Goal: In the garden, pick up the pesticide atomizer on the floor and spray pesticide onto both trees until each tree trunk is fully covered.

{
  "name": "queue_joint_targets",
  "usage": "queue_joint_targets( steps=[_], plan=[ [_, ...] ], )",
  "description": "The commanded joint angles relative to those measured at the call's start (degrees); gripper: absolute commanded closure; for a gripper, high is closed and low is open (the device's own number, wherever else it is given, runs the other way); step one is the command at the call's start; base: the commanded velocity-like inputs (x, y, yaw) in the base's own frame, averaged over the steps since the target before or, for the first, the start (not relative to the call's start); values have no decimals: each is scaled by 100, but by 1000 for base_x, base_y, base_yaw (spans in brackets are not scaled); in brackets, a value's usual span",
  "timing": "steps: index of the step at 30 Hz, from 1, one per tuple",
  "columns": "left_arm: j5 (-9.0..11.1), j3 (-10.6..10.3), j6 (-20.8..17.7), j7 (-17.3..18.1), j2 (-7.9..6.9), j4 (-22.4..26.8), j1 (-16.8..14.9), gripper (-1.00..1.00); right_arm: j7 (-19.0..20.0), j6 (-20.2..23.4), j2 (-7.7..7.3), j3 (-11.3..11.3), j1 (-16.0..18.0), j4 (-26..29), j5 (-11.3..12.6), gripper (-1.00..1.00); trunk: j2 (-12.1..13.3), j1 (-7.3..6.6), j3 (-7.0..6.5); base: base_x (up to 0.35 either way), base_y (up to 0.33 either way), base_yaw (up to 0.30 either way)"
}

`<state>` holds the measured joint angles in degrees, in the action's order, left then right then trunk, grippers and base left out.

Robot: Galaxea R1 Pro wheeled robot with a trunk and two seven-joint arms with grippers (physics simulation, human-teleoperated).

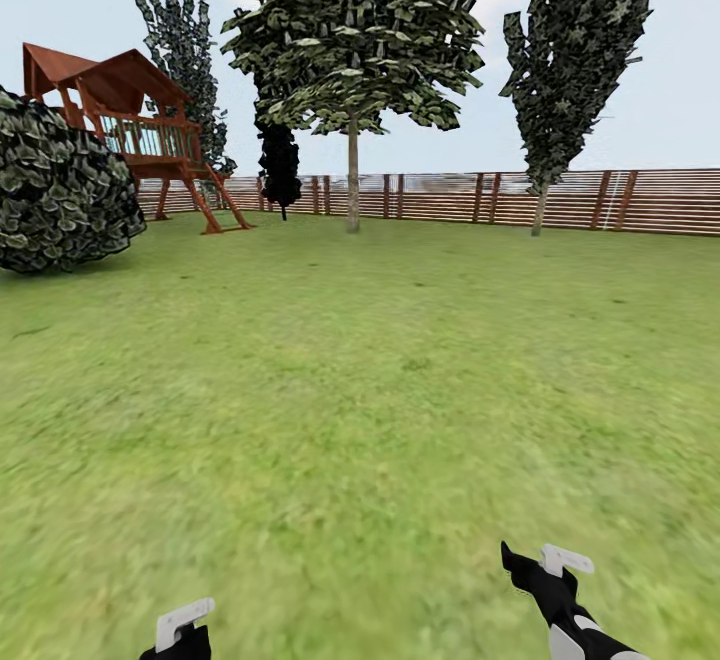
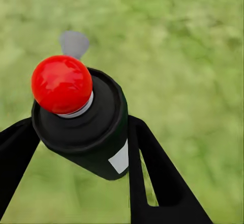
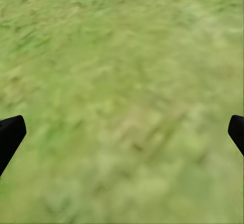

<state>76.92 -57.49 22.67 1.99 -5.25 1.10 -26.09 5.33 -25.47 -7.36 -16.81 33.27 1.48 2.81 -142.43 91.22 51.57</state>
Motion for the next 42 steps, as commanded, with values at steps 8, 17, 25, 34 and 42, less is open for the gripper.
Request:
queue_joint_targets(
  steps=[8,17,25,34,42],
  plan=[
    [60,-35,10,21,-2,4,0,100,56,-19,-2,-42,4,-8,32,-100,-2,2,6,330,0,0],
    [60,-35,10,21,-2,4,1,100,56,-19,-2,-42,4,-8,27,-100,-2,2,6,330,0,0],
    [60,-35,10,21,2,4,1,100,56,-19,-2,-42,4,-8,28,-100,-2,2,6,330,0,0],
    [60,-35,10,21,0,4,1,100,56,-19,-2,-42,4,-8,32,-100,-2,2,6,330,0,0],
    [60,-35,10,21,2,4,1,100,56,-19,-2,-42,4,-8,30,-100,-2,2,6,330,0,0]
  ],
)
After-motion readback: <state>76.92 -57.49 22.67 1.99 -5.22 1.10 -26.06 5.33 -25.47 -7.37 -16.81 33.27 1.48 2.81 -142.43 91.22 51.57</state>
